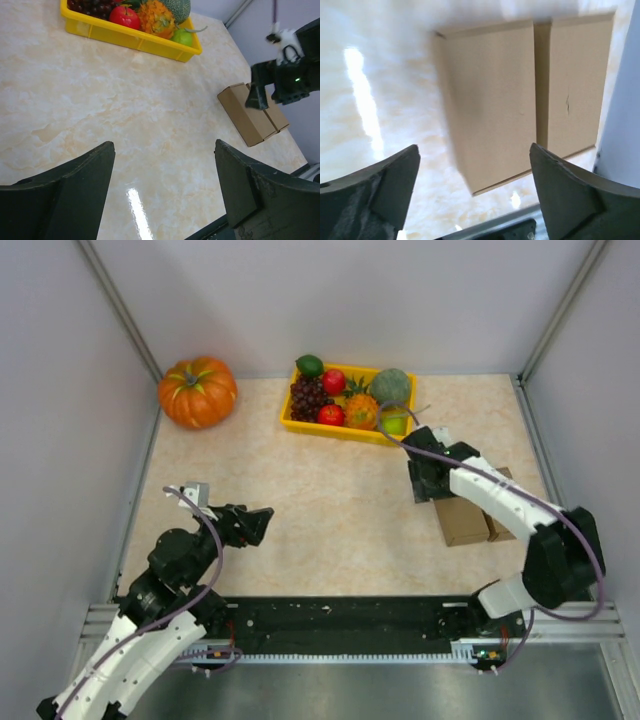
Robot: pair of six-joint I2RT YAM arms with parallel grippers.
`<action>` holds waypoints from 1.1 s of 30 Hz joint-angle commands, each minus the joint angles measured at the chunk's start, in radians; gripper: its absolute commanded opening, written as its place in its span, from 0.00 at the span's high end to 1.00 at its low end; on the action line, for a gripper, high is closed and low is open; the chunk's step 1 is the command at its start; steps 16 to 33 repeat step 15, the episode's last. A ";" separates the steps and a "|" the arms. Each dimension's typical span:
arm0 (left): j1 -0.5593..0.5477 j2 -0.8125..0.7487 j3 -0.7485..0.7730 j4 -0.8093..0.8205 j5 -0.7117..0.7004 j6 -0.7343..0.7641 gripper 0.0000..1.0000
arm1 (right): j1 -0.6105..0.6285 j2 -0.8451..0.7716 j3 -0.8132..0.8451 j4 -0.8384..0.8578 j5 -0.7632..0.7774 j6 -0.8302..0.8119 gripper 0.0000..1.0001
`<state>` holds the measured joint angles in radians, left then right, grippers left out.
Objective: Fold the paper box
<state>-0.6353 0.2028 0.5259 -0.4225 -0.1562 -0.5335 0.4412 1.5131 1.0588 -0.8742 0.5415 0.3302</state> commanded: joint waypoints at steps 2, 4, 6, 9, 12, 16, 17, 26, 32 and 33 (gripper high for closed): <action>0.002 0.047 0.065 0.059 0.030 -0.008 0.13 | 0.188 -0.313 0.216 -0.086 -0.030 0.053 0.01; 0.002 0.067 0.077 0.053 0.033 -0.006 0.13 | 0.186 -0.422 0.211 -0.059 -0.139 0.050 0.01; 0.002 0.079 0.104 0.039 0.029 -0.010 0.12 | 0.188 -0.503 0.152 0.013 -0.282 0.038 0.01; 0.002 0.081 0.126 0.042 0.035 -0.031 0.12 | 0.188 -0.709 0.049 0.081 -0.267 0.023 0.01; 0.002 0.075 0.129 0.059 0.029 -0.046 0.12 | 0.189 -0.885 -0.026 0.157 -0.358 -0.045 0.01; 0.003 0.061 0.138 0.060 0.009 -0.039 0.09 | 0.186 -1.003 -0.020 0.169 -0.371 -0.054 0.01; 0.003 0.061 0.138 0.060 0.009 -0.039 0.09 | 0.186 -1.003 -0.020 0.169 -0.371 -0.054 0.01; 0.003 0.061 0.138 0.060 0.009 -0.039 0.09 | 0.186 -1.003 -0.020 0.169 -0.371 -0.054 0.01; 0.003 0.061 0.138 0.060 0.009 -0.039 0.09 | 0.186 -1.003 -0.020 0.169 -0.371 -0.054 0.01; 0.003 0.061 0.138 0.060 0.009 -0.039 0.09 | 0.186 -1.003 -0.020 0.169 -0.371 -0.054 0.01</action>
